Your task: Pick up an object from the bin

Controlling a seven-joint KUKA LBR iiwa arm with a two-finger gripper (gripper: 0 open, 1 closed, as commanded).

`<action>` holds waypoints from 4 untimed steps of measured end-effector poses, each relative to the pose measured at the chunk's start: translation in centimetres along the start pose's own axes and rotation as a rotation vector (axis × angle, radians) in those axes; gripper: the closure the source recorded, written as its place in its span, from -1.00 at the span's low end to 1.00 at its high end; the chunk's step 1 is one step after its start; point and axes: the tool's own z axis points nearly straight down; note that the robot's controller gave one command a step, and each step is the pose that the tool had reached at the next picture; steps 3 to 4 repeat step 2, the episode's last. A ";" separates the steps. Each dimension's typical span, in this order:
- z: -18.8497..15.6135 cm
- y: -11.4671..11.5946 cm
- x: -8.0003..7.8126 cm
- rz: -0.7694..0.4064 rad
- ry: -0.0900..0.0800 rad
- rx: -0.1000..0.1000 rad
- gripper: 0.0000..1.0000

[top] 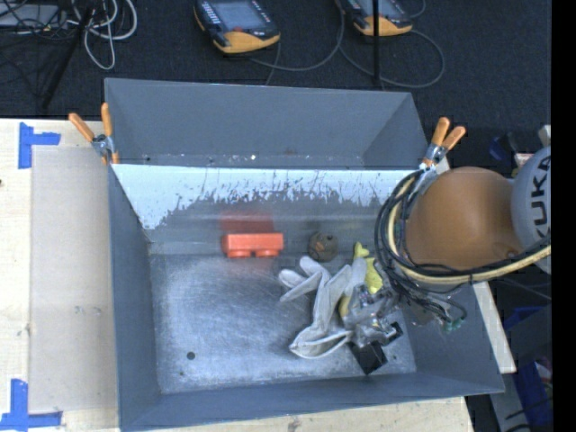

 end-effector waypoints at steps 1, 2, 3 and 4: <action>-0.4 0.3 1.2 0.050 0.005 -0.003 1.00; -6.1 0.6 -1.4 -0.166 0.003 -0.004 1.00; -6.1 0.6 -1.4 -0.166 0.003 -0.004 1.00; -6.1 0.6 -1.4 -0.166 0.003 -0.004 1.00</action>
Offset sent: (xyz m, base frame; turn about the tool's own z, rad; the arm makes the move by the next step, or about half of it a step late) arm 0.0101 0.0109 0.0623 -0.1701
